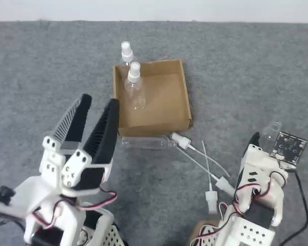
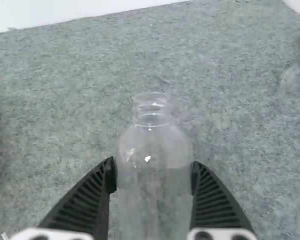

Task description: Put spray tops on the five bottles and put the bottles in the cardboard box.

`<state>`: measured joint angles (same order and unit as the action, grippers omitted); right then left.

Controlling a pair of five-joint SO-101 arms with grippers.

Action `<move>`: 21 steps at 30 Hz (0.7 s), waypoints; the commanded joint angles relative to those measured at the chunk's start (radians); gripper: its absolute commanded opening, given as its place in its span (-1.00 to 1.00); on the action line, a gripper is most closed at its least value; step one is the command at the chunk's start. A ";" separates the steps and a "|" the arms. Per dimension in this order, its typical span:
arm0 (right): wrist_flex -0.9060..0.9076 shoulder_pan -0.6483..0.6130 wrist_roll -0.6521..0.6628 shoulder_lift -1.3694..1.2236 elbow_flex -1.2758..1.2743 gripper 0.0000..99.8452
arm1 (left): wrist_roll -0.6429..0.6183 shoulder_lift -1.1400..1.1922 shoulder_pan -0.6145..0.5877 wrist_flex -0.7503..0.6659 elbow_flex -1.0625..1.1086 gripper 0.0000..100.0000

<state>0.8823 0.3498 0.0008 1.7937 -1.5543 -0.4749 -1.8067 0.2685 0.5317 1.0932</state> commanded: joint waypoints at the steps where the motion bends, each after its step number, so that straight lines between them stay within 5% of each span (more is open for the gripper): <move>1: -0.024 -0.015 -0.008 0.022 0.012 -0.84 | -0.009 -0.011 0.097 -0.029 -0.058 -0.72; 21: -0.045 -0.042 -0.006 0.022 0.006 -0.84 | -0.130 0.324 0.129 0.071 -0.091 -0.80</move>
<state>0.8638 0.3222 0.0008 1.7937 -1.5589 -0.5731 -1.5627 0.3943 0.5516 1.0779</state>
